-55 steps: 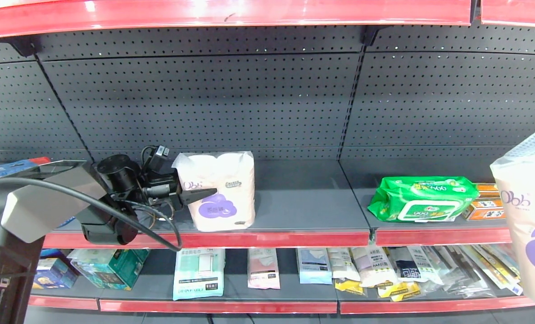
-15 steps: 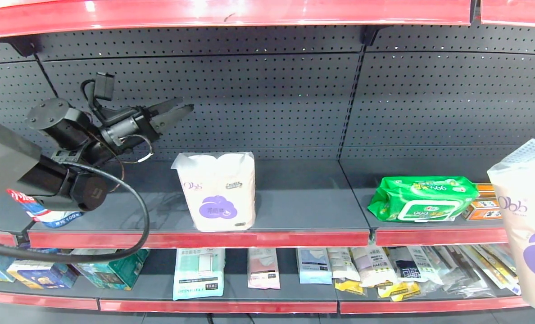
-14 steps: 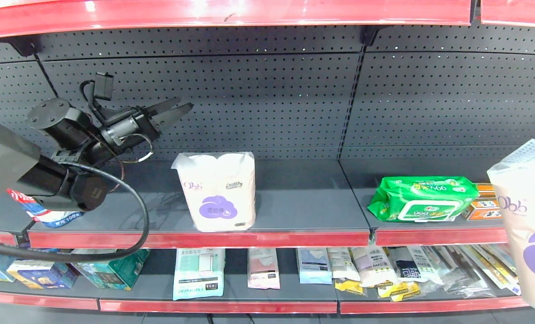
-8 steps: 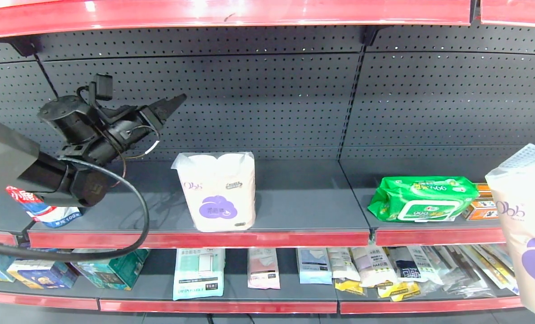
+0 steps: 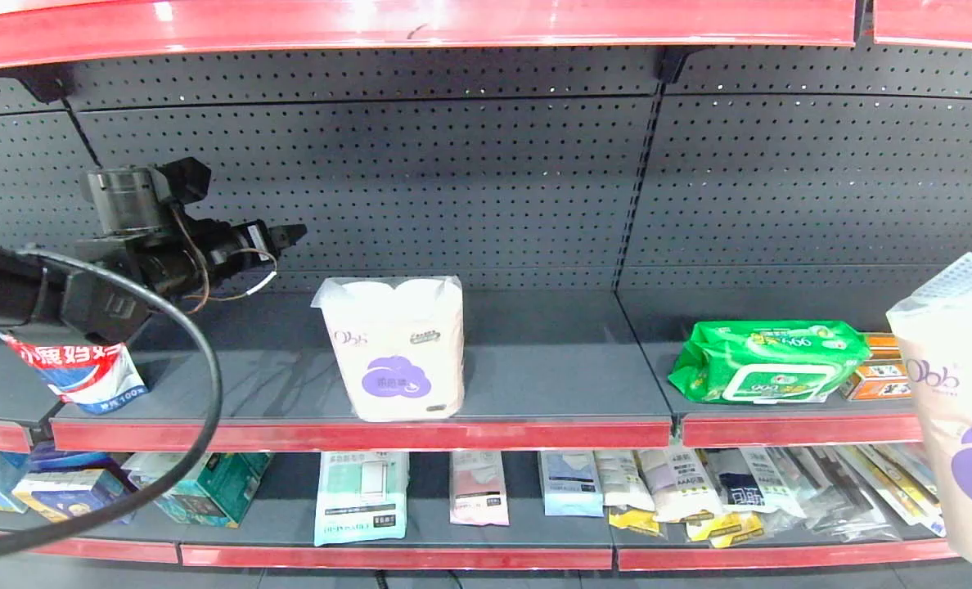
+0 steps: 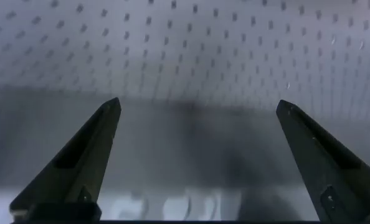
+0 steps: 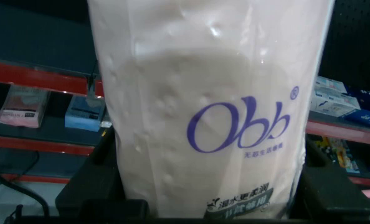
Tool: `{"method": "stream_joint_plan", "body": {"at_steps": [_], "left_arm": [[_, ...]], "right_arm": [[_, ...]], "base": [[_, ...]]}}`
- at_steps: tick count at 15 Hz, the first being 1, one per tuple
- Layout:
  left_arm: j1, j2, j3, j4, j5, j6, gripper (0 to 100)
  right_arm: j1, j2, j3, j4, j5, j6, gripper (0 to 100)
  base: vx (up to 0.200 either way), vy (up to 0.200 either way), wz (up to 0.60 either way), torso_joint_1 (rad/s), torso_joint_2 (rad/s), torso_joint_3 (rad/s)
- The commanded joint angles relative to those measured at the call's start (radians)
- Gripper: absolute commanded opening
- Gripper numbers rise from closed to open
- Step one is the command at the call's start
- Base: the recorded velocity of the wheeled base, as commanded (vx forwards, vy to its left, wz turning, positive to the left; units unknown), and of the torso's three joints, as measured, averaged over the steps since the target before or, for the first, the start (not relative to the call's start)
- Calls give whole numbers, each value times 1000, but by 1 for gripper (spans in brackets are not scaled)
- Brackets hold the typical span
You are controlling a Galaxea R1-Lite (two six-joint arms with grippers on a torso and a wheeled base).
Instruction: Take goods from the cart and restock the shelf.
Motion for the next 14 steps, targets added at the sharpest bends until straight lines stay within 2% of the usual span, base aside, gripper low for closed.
{"method": "stream_joint_plan", "body": {"at_steps": [1, 2, 3, 4, 5, 6, 9, 14], "left_arm": [[3, -196, 64, 162, 7, 28, 100], [3, -255, 116, 201, -7, 43, 100], [6, -305, 182, 209, -39, 83, 100], [15, -347, 245, 210, -69, 129, 100], [44, -411, 352, 207, -111, 218, 100], [59, -448, 404, 207, -136, 255, 100], [75, -572, 501, 212, -227, 270, 100], [73, -771, 663, 216, -265, 287, 100]], "right_arm": [[2, -1, -4, 0, -2, -3, 0], [2, 1, -4, 2, -4, -12, 0], [2, 4, 2, 0, 2, -20, 0], [5, 7, 11, 0, 5, -21, 0], [6, 16, 22, -1, 10, -15, 0], [5, 19, 27, -1, 21, -14, 0], [5, 30, 30, -1, 25, 0, 0], [6, 67, 27, -4, 30, 15, 0]], "base": [[0, 0, 0, 0, 0, 0], [0, 0, 0, 0, 0, 0], [0, 0, 0, 0, 0, 0], [0, 0, 0, 0, 0, 0], [0, 0, 0, 0, 0, 0], [0, 0, 0, 0, 0, 0], [0, 0, 0, 0, 0, 0], [0, 0, 0, 0, 0, 0]]}}
